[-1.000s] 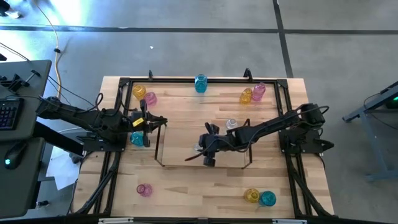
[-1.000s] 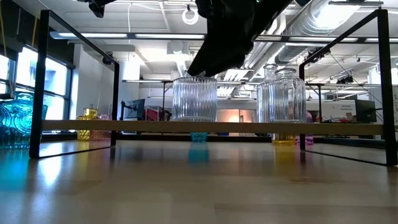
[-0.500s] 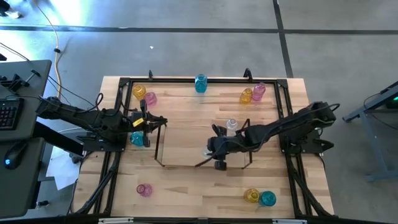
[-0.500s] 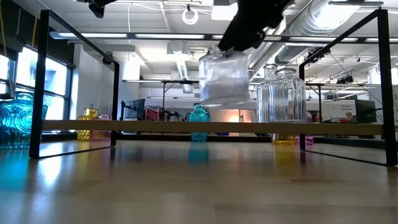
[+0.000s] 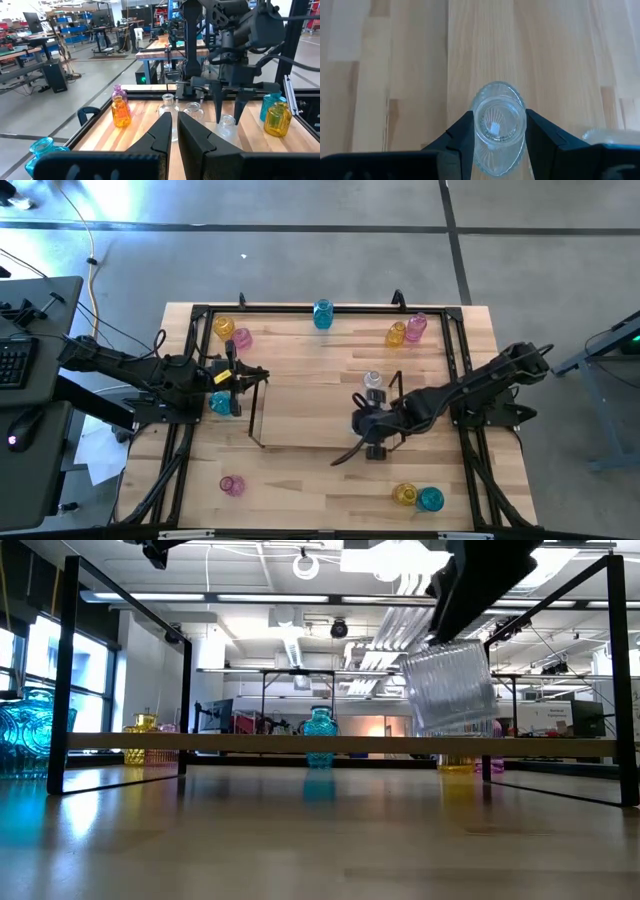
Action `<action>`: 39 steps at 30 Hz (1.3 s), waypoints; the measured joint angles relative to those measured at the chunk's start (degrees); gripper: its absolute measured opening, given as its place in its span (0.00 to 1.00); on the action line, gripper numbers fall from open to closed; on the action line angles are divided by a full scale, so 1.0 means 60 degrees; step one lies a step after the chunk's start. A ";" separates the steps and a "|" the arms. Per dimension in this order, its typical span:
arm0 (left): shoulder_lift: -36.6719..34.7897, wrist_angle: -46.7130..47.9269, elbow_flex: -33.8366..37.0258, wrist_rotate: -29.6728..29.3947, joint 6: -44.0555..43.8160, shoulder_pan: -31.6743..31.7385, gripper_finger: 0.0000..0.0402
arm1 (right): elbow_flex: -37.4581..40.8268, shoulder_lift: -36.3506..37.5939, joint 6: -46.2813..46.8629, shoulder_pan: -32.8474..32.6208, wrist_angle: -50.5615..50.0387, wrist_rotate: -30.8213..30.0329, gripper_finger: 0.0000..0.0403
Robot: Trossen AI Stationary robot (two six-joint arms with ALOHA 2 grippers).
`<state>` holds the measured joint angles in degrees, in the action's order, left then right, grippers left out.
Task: Sort vases onto shelf
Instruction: Put the transparent vase on the shelf aligned with the other transparent vases
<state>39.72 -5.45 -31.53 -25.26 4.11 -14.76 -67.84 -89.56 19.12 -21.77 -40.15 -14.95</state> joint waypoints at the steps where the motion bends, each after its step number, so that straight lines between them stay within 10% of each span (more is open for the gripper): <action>1: 0.0000 0.0004 0.0000 0.0000 -0.0028 -0.0001 0.05 | 0.0036 0.0004 0.0053 -0.0027 -0.0007 -0.0002 0.28; 39: 0.0000 -0.0025 0.0000 0.0000 -0.0075 -0.0004 0.05 | -0.0593 -0.0020 0.0887 -0.0140 -0.2010 0.0200 0.46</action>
<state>39.72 -5.61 -31.53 -25.26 3.66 -14.79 -71.40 -89.68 24.44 -22.61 -52.21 -13.75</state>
